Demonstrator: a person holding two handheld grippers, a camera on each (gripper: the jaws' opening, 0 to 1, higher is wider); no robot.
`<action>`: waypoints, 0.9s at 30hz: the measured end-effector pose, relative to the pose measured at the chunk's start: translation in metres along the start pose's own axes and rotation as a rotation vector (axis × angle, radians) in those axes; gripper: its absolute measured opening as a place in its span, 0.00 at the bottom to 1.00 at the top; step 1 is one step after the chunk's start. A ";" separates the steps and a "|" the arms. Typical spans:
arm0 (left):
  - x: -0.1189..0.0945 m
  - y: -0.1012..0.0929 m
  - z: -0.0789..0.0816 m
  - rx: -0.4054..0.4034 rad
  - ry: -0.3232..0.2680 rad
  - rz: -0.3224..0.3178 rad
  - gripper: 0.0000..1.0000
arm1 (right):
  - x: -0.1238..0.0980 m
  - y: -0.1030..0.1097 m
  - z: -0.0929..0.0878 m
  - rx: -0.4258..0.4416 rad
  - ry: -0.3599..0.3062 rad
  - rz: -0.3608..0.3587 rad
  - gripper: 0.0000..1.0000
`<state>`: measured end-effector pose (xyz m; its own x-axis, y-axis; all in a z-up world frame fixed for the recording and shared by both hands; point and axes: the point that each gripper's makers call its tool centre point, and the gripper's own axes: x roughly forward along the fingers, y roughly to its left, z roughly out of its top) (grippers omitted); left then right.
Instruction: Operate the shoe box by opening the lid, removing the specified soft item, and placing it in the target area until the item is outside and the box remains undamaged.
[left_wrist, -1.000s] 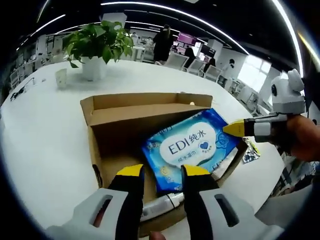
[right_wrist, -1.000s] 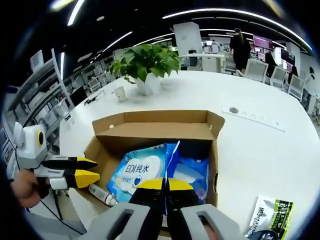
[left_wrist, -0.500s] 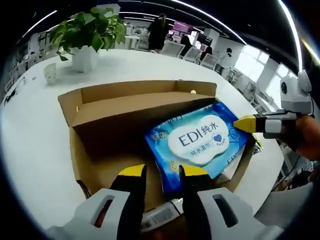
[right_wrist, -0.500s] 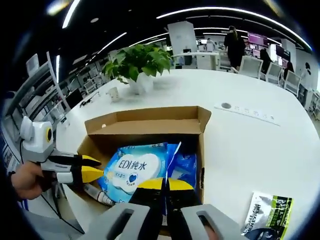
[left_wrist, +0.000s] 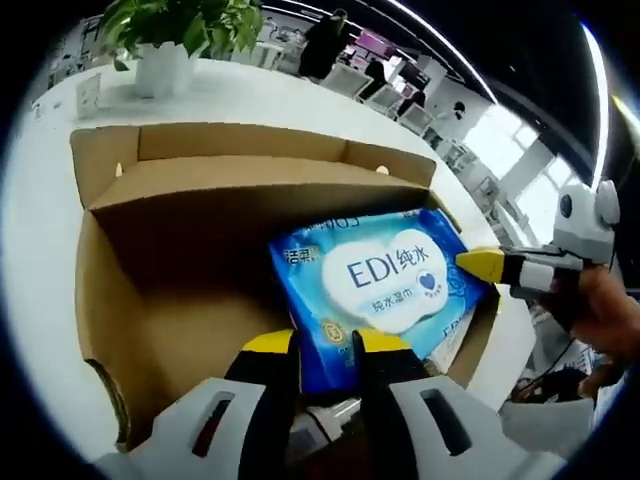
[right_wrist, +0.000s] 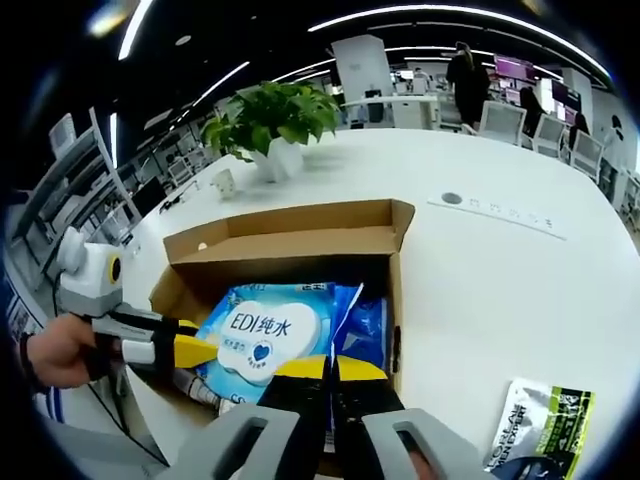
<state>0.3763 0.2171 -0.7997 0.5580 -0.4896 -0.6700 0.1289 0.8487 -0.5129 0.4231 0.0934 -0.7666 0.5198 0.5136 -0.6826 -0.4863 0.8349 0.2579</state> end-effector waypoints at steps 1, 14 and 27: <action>0.000 -0.001 -0.001 -0.017 0.001 -0.014 0.20 | 0.001 0.005 -0.001 0.001 0.007 0.040 0.00; -0.004 0.000 0.003 -0.008 -0.035 -0.001 0.07 | 0.006 0.014 -0.014 -0.060 0.035 0.071 0.02; -0.025 -0.008 0.016 -0.001 -0.114 -0.003 0.06 | -0.011 0.025 -0.001 -0.077 -0.034 0.044 0.00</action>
<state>0.3744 0.2257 -0.7709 0.6475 -0.4665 -0.6026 0.1302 0.8469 -0.5156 0.4049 0.1082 -0.7536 0.5196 0.5572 -0.6478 -0.5611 0.7942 0.2331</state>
